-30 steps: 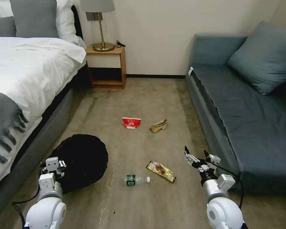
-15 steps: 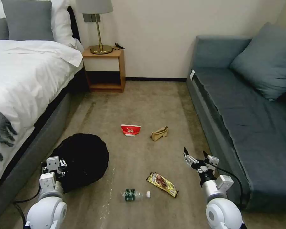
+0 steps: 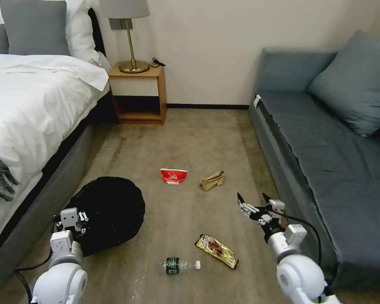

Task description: Pick up the trash bin, then pick up the garbage on the floor and place it into the trash bin.

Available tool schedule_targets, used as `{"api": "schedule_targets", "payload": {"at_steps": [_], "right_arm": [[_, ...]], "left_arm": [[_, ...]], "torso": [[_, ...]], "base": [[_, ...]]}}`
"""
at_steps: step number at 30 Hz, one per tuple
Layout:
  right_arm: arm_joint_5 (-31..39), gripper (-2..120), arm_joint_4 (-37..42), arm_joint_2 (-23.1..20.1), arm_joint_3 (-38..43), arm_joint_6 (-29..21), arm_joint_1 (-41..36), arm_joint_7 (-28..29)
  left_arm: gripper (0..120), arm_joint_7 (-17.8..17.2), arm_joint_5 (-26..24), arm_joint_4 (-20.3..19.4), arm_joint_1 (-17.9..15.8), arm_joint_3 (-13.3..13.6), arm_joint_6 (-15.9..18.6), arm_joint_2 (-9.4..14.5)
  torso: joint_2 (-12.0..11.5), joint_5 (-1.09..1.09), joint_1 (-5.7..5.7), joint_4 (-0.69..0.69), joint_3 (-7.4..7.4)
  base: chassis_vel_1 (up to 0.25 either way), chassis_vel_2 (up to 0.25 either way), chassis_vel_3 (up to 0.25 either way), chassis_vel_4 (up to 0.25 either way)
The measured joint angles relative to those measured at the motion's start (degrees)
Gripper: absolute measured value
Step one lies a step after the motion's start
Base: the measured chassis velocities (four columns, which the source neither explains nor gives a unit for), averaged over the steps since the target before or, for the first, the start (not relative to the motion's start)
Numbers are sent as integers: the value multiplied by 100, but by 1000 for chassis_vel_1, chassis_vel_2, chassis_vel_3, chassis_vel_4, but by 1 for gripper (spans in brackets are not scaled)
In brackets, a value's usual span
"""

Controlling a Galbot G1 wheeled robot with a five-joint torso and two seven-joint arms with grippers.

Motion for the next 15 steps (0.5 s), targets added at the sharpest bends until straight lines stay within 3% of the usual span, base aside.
{"api": "schedule_targets", "payload": {"at_steps": [6, 10, 15], "right_arm": [[187, 100, -60, -584, -105, -279, 250, -292], [420, 100, -303, -1020, -690, -711, 881, -695], [427, 100, -592, -1198, -1569, -836, 1638, -873]], "left_arm": [[4, 129, -9, 86, -174, 178, -10, 105], [4, 509, 37, 143, -145, 179, -174, 85], [4, 548, 72, 154, -93, 154, -187, -16]], "torso": [[0, -1, 0, -4, 0], [0, 0, 0, -2, 0], [0, -1, 0, 0, 1]], "base": [[0, 0, 0, 0], [0, 0, 0, 0], [0, 0, 0, 0]]}}
